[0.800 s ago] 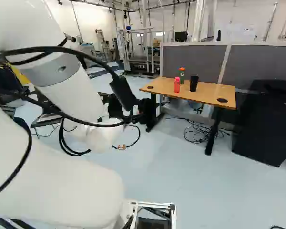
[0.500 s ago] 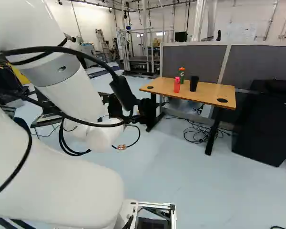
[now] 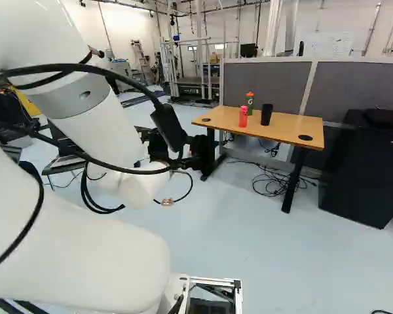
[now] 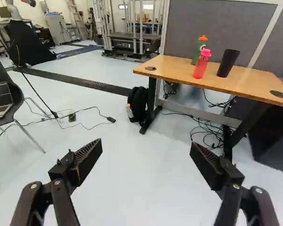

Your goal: Pick up the green bottle from the table

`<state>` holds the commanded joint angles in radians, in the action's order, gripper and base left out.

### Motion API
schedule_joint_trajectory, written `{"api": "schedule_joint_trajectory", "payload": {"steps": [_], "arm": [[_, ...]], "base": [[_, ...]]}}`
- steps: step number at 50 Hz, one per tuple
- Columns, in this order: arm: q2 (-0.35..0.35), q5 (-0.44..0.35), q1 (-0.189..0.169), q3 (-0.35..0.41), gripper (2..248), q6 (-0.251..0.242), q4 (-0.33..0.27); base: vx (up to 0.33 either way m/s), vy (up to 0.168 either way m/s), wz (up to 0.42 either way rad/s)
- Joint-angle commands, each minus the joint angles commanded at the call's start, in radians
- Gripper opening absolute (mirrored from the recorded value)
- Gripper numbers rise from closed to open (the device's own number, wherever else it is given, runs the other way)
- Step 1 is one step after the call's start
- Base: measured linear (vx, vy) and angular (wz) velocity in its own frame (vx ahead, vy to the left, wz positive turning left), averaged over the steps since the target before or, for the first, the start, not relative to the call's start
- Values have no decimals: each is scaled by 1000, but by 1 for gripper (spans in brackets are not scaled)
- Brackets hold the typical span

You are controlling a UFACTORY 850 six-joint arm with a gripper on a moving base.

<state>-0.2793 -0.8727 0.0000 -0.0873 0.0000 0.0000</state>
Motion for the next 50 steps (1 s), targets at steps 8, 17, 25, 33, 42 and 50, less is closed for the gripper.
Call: {"api": "schedule_joint_trajectory", "payload": {"steps": [8,17,25,33,42,50], "arm": [[0,0,0,0,247,0,0],[0,0,0,0,247,0,0],[0,0,0,0,247,0,0],[0,0,0,0,247,0,0],[0,0,0,0,247,0,0],[0,0,0,0,247,0,0]], "base": [[0,0,0],[0,0,0],[0,0,0],[0,0,0],[0,0,0],[0,0,0]]}}
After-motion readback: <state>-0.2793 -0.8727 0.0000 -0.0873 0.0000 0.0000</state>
